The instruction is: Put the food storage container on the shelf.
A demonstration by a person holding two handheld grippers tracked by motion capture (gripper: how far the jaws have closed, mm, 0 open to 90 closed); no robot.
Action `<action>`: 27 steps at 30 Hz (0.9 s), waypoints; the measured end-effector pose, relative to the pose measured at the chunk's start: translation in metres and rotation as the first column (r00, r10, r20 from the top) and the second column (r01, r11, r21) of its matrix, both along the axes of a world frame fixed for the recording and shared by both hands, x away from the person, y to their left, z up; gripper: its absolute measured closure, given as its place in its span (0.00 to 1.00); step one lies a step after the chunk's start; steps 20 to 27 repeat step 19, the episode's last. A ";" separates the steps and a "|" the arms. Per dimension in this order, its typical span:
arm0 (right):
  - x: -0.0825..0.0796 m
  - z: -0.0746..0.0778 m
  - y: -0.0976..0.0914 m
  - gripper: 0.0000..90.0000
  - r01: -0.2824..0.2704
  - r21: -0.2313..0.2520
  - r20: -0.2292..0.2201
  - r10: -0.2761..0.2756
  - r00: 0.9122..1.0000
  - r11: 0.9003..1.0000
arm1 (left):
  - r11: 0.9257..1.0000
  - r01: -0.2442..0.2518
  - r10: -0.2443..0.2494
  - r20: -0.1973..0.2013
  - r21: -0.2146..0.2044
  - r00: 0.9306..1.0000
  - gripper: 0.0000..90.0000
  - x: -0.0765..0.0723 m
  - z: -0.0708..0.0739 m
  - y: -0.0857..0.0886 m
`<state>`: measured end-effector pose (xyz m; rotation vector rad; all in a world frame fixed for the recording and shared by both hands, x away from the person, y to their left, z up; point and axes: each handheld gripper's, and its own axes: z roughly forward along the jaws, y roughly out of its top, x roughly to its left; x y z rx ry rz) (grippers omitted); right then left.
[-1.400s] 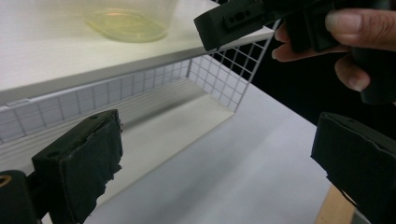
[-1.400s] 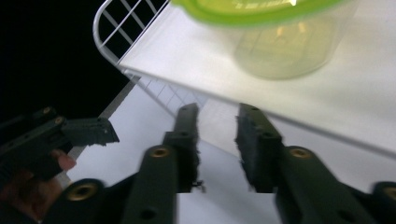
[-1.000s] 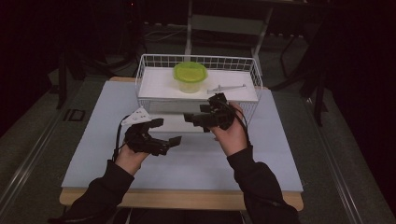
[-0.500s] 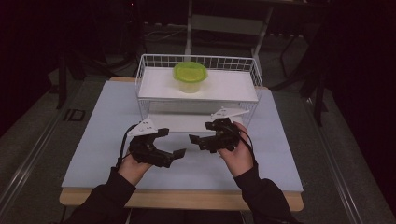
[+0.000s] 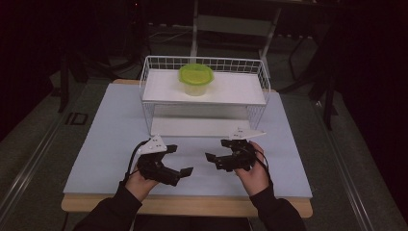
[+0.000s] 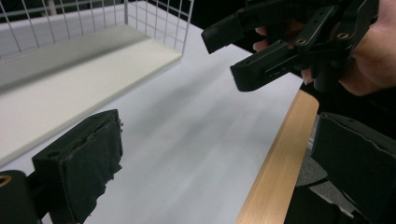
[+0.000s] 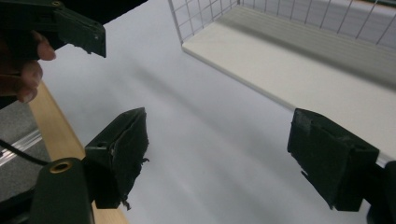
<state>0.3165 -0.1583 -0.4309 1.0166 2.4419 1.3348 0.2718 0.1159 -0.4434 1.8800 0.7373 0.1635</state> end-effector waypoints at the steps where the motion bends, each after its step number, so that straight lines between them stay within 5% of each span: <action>1: -0.001 -0.002 -0.001 0.22 -0.003 0.000 -0.004 0.003 1.000 1.000 | 1.000 0.004 -0.004 0.002 0.007 1.000 0.03 -0.001 -0.002 0.000; 16: -0.015 -0.028 -0.014 0.22 0.002 -0.013 0.014 -0.002 1.000 1.000 | 0.999 0.021 -0.021 -0.001 0.034 1.000 0.03 -0.006 -0.030 0.000; 27: -0.014 -0.033 -0.015 0.22 0.005 -0.028 0.011 -0.004 1.000 1.000 | 0.999 0.026 -0.025 -0.004 0.039 1.000 0.03 -0.007 -0.032 0.000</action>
